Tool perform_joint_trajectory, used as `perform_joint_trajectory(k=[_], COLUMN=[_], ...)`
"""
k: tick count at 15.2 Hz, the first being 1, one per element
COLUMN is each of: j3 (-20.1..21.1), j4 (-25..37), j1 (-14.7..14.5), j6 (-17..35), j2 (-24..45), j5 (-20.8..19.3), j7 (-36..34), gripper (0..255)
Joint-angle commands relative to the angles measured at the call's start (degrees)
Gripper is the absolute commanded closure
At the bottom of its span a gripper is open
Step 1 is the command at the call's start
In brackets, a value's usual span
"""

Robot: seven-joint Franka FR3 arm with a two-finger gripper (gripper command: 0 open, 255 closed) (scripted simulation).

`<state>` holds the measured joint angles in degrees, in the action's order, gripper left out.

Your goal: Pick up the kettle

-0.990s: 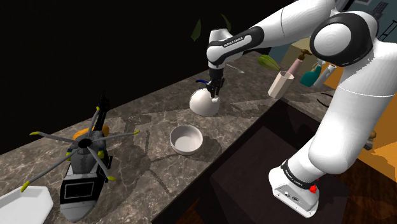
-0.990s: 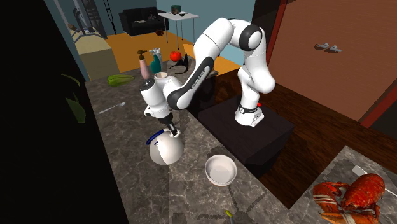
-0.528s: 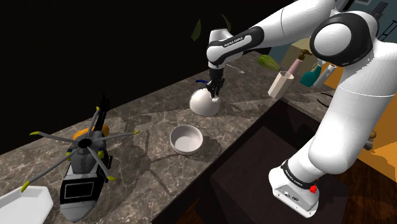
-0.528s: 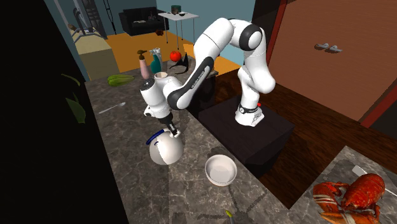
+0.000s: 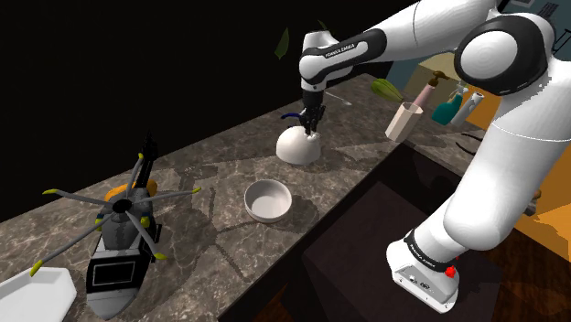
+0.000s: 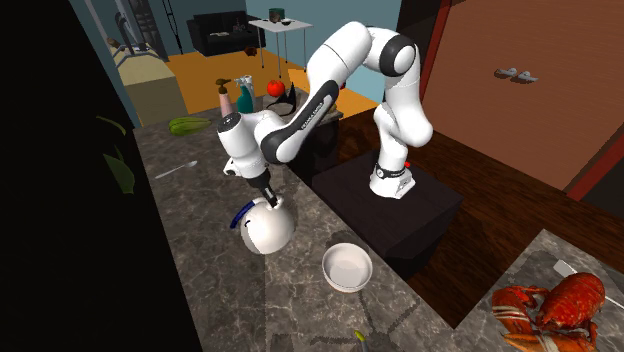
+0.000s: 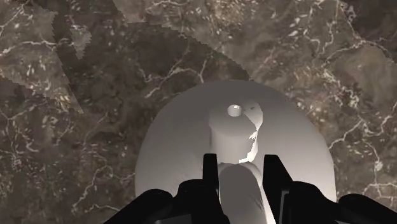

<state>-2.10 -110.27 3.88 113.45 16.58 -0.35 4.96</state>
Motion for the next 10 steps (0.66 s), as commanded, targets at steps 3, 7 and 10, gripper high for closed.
perform_joint_trajectory(k=[3,7,10], j3=[0.0,0.0,0.0], j4=[1.1,2.5,3.0], j1=[-0.1,-0.1,-0.1], j6=[-2.7,-5.5,-6.2], j2=[-1.7,-3.0,-3.3], j5=[0.0,-0.1,-0.1], j7=[-0.1,-0.1,-0.1], gripper=[255,255,255])
